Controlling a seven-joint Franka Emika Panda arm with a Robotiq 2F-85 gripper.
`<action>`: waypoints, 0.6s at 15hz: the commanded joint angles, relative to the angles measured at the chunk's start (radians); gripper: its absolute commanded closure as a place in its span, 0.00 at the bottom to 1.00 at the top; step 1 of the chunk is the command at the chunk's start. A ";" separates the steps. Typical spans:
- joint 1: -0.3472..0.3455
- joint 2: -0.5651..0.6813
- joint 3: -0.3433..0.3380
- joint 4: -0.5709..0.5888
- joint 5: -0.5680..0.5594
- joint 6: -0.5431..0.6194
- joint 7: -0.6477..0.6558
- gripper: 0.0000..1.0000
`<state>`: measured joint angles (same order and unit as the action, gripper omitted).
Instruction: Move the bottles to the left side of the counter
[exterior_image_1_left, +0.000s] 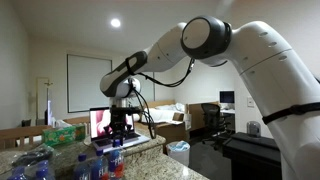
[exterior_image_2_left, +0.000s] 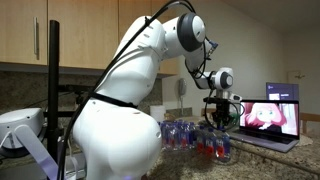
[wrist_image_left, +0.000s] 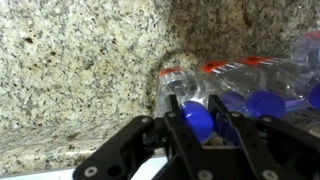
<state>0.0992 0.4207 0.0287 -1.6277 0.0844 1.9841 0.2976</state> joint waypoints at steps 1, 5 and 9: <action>0.019 0.014 -0.006 0.036 0.005 -0.007 0.079 0.86; 0.030 0.029 -0.006 0.053 0.006 -0.019 0.114 0.86; 0.039 0.023 -0.009 0.040 0.001 -0.024 0.145 0.86</action>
<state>0.1270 0.4543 0.0277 -1.5949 0.0844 1.9820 0.3980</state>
